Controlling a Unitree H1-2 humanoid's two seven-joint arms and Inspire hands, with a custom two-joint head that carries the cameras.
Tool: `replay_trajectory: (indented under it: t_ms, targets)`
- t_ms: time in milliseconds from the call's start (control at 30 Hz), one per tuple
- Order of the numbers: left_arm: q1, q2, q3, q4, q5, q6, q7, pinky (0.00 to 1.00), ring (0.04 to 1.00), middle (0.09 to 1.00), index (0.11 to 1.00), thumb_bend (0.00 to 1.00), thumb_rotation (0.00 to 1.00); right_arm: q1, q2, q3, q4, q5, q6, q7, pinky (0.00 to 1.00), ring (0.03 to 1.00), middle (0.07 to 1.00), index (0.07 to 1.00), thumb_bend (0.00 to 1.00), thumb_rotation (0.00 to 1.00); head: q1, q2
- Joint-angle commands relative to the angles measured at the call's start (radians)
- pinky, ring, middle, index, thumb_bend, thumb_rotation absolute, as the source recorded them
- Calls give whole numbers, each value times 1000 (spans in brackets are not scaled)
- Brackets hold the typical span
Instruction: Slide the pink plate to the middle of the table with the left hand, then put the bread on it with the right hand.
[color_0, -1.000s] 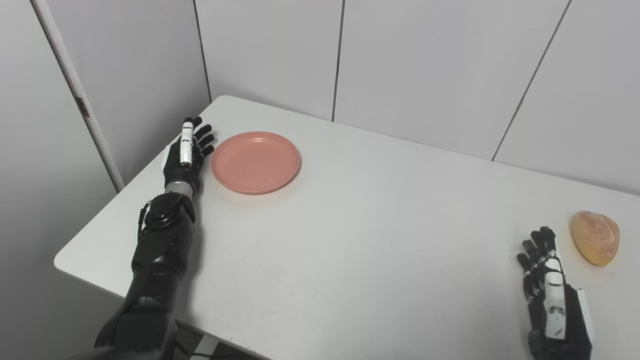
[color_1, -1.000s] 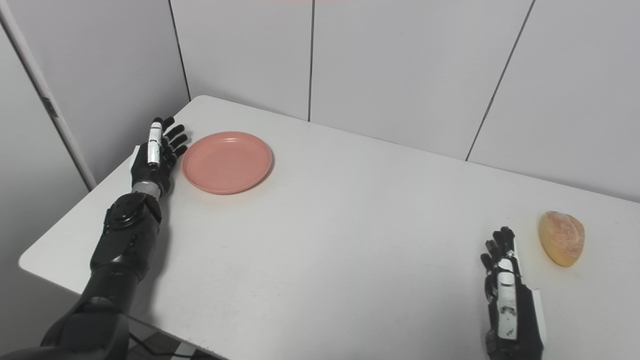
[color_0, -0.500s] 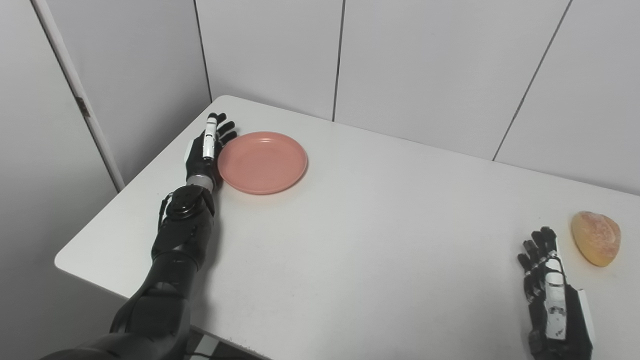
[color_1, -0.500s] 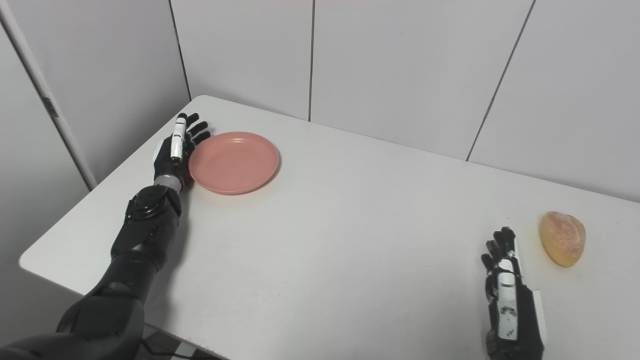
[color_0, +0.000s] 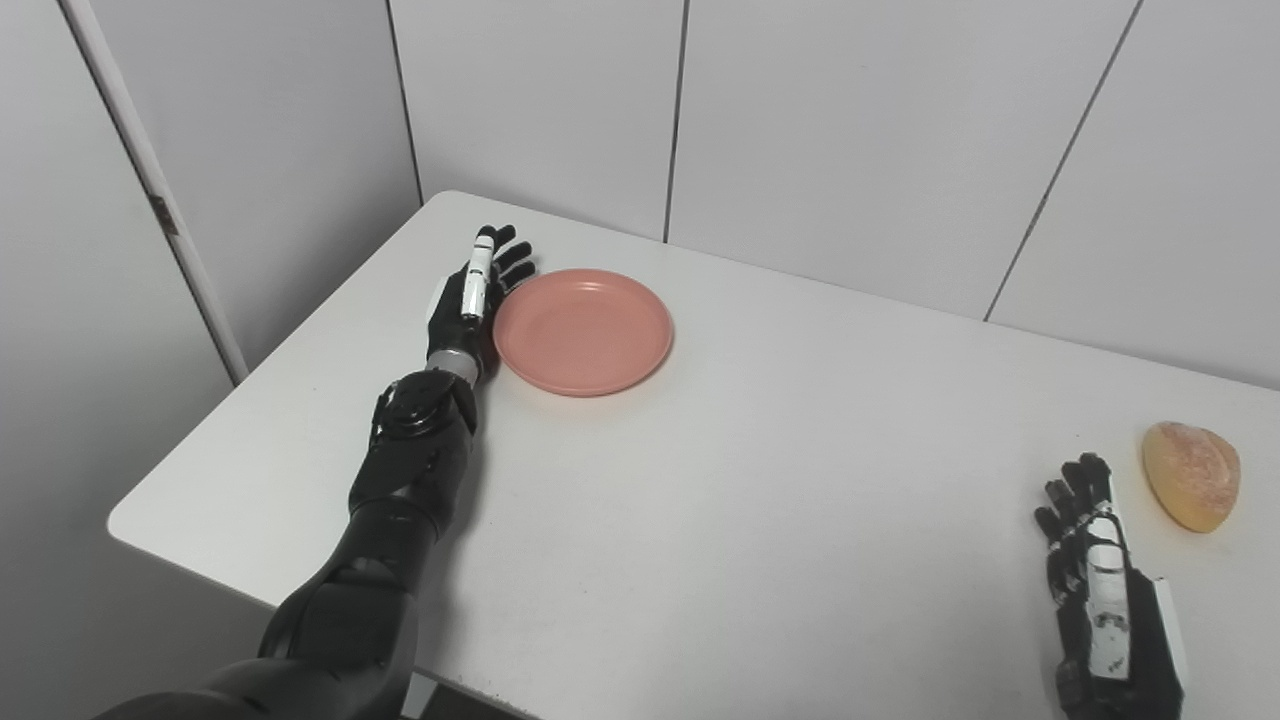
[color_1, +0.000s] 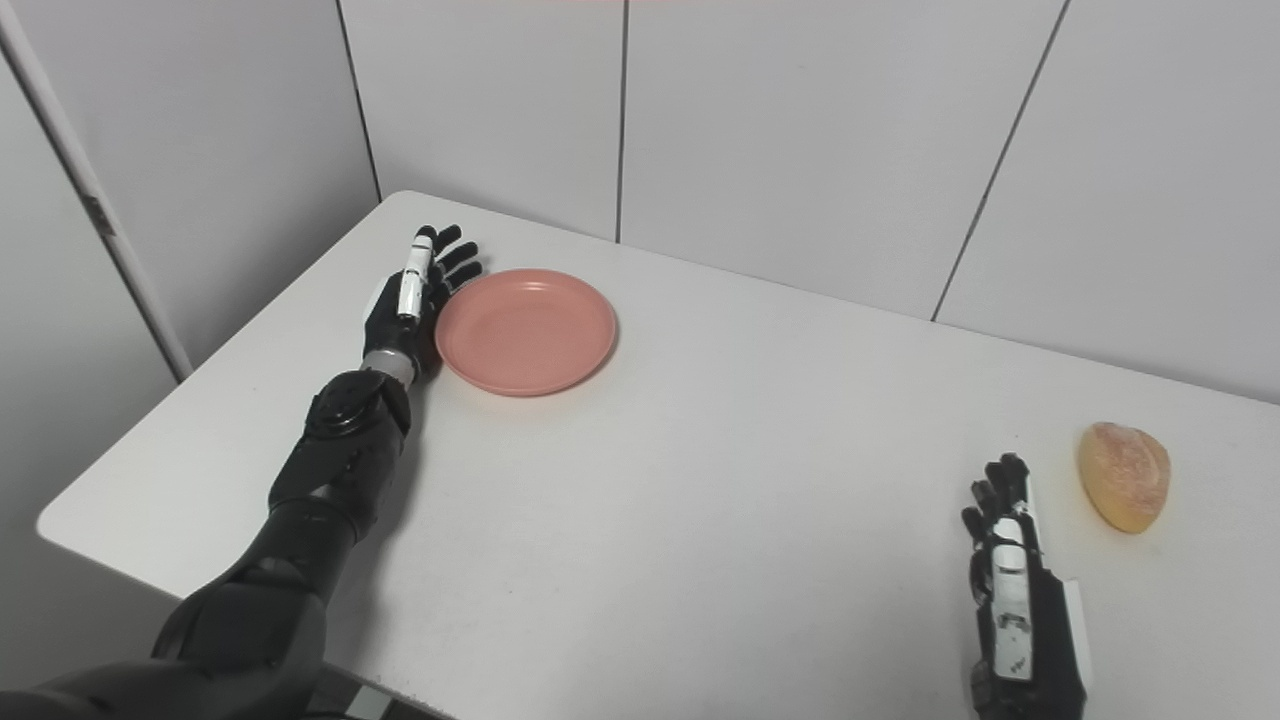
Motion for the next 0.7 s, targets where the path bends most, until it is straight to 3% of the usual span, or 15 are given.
replay_trajectory:
  t_ms: [0, 167, 667]
  targets:
    - [-24, -15, 1, 6, -15, 16, -9, 863, 854, 851, 839, 373, 1000, 39, 4, 3, 23, -3, 5, 1, 1000, 1000, 1000, 1000, 201, 1000, -1, 2]
    - [-7, -49, -8, -34, -21, 23, -11, 831, 838, 837, 831, 369, 1000, 43, 15, 3, 5, -13, 24, -12, 1000, 998, 1000, 1000, 190, 1000, -20, 12]
    - [27, -116, -62, -139, -14, 68, -44, 862, 858, 854, 844, 362, 1000, 41, 27, 16, 0, -26, 25, -18, 1000, 997, 1000, 1000, 216, 1000, -61, 33]
